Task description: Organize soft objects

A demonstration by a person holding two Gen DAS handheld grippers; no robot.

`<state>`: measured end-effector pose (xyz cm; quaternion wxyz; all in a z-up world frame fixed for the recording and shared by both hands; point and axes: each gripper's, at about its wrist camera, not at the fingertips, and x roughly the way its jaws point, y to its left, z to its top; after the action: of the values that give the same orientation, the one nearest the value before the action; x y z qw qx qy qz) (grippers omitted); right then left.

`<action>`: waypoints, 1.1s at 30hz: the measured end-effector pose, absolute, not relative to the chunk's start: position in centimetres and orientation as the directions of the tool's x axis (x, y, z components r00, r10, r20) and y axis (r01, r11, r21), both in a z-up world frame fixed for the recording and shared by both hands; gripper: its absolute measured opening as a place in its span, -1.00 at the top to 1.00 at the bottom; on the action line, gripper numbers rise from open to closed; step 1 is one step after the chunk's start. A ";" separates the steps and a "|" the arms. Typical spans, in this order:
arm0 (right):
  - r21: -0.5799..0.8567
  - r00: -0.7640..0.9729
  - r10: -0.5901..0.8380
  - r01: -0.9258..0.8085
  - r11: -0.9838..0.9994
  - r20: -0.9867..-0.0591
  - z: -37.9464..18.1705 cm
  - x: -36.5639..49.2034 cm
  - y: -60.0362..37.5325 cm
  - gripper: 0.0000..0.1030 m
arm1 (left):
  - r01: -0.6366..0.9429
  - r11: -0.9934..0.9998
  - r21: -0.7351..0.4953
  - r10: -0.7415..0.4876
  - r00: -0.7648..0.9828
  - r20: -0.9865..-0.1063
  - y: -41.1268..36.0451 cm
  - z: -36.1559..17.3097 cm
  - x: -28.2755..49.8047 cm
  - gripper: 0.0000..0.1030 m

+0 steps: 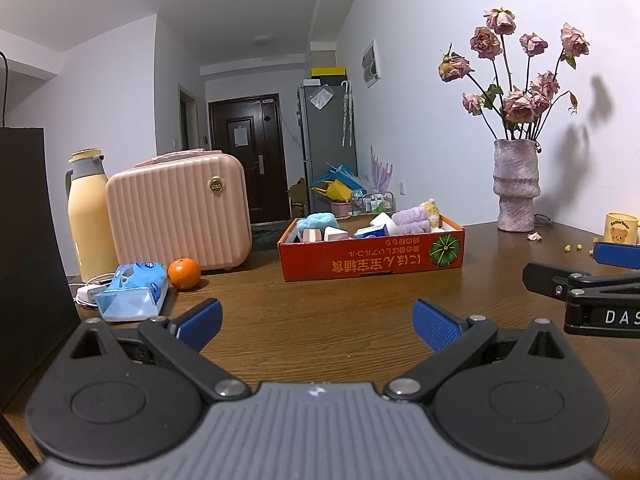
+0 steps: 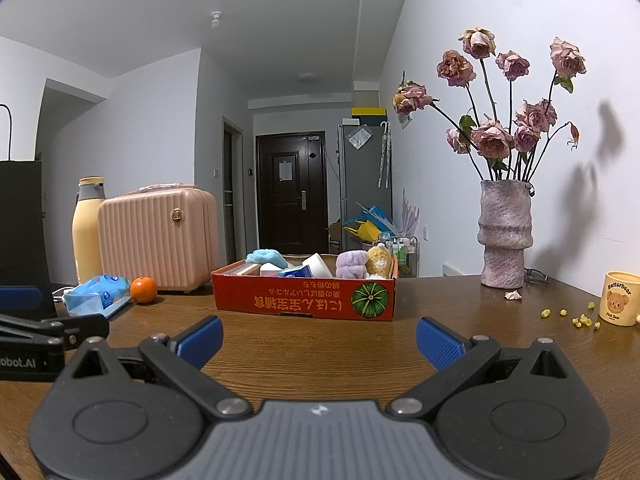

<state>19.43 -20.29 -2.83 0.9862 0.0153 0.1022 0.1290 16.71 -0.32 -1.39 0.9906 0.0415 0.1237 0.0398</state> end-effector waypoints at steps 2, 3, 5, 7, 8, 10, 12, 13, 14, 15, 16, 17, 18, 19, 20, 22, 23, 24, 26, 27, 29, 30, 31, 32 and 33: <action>0.057 0.946 0.258 -0.252 0.966 -0.197 -2.8 19.4 -20.3 -1.00 | -0.069 0.993 0.092 0.090 0.967 -0.240 -0.3 -1.4 16.7 -1.00; 0.057 0.946 0.258 -0.252 0.966 -0.197 -2.8 19.4 -20.3 -1.00 | -0.069 0.993 0.092 0.089 0.967 -0.239 -0.3 -1.4 16.7 -1.00; 0.056 0.946 0.258 -0.251 0.966 -0.198 -2.8 19.4 -20.3 -1.00 | -0.068 0.993 0.093 0.089 0.967 -0.238 -0.3 -1.4 16.6 -1.00; 0.056 0.946 0.258 -0.251 0.966 -0.198 -2.8 19.4 -20.3 -1.00 | -0.068 0.993 0.093 0.089 0.967 -0.239 -0.3 -1.4 16.6 -1.00; 0.056 0.946 0.258 -0.251 0.966 -0.198 -2.8 19.4 -20.3 -1.00 | -0.068 0.993 0.093 0.089 0.967 -0.239 -0.3 -1.4 16.6 -1.00; 0.057 0.946 0.258 -0.252 0.966 -0.197 -2.8 19.4 -20.3 -1.00 | -0.068 0.993 0.092 0.089 0.967 -0.238 -0.3 -1.4 16.6 -1.00; 0.056 0.946 0.258 -0.252 0.966 -0.198 -2.8 19.4 -20.3 -1.00 | -0.068 0.993 0.093 0.089 0.967 -0.239 -0.3 -1.4 16.6 -1.00; 0.056 0.946 0.258 -0.252 0.966 -0.198 -2.8 19.4 -20.3 -1.00 | -0.069 0.993 0.093 0.089 0.967 -0.239 -0.3 -1.4 16.6 -1.00; 0.056 0.946 0.258 -0.252 0.966 -0.198 -2.8 19.4 -20.3 -1.00 | -0.069 0.993 0.093 0.089 0.967 -0.238 -0.3 -1.4 16.6 -1.00; 0.056 0.946 0.258 -0.252 0.966 -0.198 -2.8 19.4 -20.3 -1.00 | -0.069 0.993 0.093 0.089 0.967 -0.238 -0.3 -1.4 16.6 -1.00; 0.056 0.946 0.258 -0.252 0.966 -0.198 -2.8 19.4 -20.3 -1.00 | -0.069 0.993 0.093 0.089 0.967 -0.238 -0.3 -1.4 16.6 -1.00; 0.056 0.946 0.258 -0.252 0.966 -0.198 -2.8 19.4 -20.3 -1.00 | -0.069 0.993 0.093 0.089 0.967 -0.238 -0.3 -1.4 16.6 -1.00; 0.056 0.946 0.258 -0.252 0.966 -0.198 -2.8 19.4 -20.3 -1.00 | -0.068 0.993 0.093 0.089 0.967 -0.238 -0.3 -1.4 16.6 -1.00; 0.056 0.946 0.258 -0.252 0.966 -0.198 -2.8 19.4 -20.3 -1.00 | -0.068 0.993 0.093 0.088 0.967 -0.238 -0.3 -1.4 16.6 -1.00; 0.056 0.946 0.258 -0.252 0.966 -0.198 -2.8 19.4 -20.3 -1.00 | -0.066 0.993 0.093 0.086 0.967 -0.238 -0.3 -1.4 16.6 -1.00; 0.056 0.946 0.258 -0.252 0.966 -0.198 -2.8 19.4 -20.3 -1.00 | -0.063 0.993 0.095 0.084 0.968 -0.235 -0.4 -1.2 16.6 -1.00; 0.056 0.946 0.258 -0.252 0.966 -0.198 -2.8 19.4 -20.3 -1.00 | -0.064 0.993 0.095 0.084 0.969 -0.233 -0.5 -1.2 16.5 -1.00; 0.056 0.946 0.258 -0.252 0.966 -0.198 -2.8 19.4 -20.3 -1.00 | -0.064 0.993 0.095 0.085 0.969 -0.233 -0.5 -1.2 16.5 -1.00; 0.056 0.946 0.258 -0.252 0.966 -0.198 -2.8 19.4 -20.3 -1.00 | -0.064 0.993 0.095 0.085 0.969 -0.234 -0.5 -1.1 16.6 -1.00; 0.056 0.946 0.258 -0.252 0.966 -0.198 -2.8 19.5 -20.3 -1.00 | -0.066 0.993 0.095 0.086 0.969 -0.233 -0.5 -1.1 16.5 -1.00; 0.056 0.946 0.258 -0.252 0.966 -0.198 -2.8 19.4 -20.3 -1.00 | -0.066 0.993 0.095 0.086 0.969 -0.230 -0.5 -1.1 16.4 -1.00; 0.056 0.946 0.258 -0.252 0.966 -0.198 -2.8 19.4 -20.3 -1.00 | -0.065 0.993 0.095 0.086 0.970 -0.229 -0.4 -1.1 16.4 -1.00; 0.056 0.946 0.258 -0.252 0.966 -0.198 -2.8 19.5 -20.2 -1.00 | -0.067 0.993 0.096 0.088 0.969 -0.229 -0.5 -1.1 16.4 -1.00; 0.055 0.946 0.258 -0.252 0.966 -0.198 -2.8 19.5 -20.2 -1.00 | -0.069 0.993 0.098 0.090 0.969 -0.228 -0.4 -1.1 16.4 -1.00; 0.056 0.946 0.258 -0.252 0.966 -0.198 -2.8 19.4 -20.2 -1.00 | -0.069 0.993 0.099 0.090 0.969 -0.228 -0.4 -1.2 16.4 -1.00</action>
<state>19.45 -20.24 -2.85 0.9862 0.0147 0.1024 0.1291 16.45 -0.40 -1.17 0.9913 0.0452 0.1168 0.0403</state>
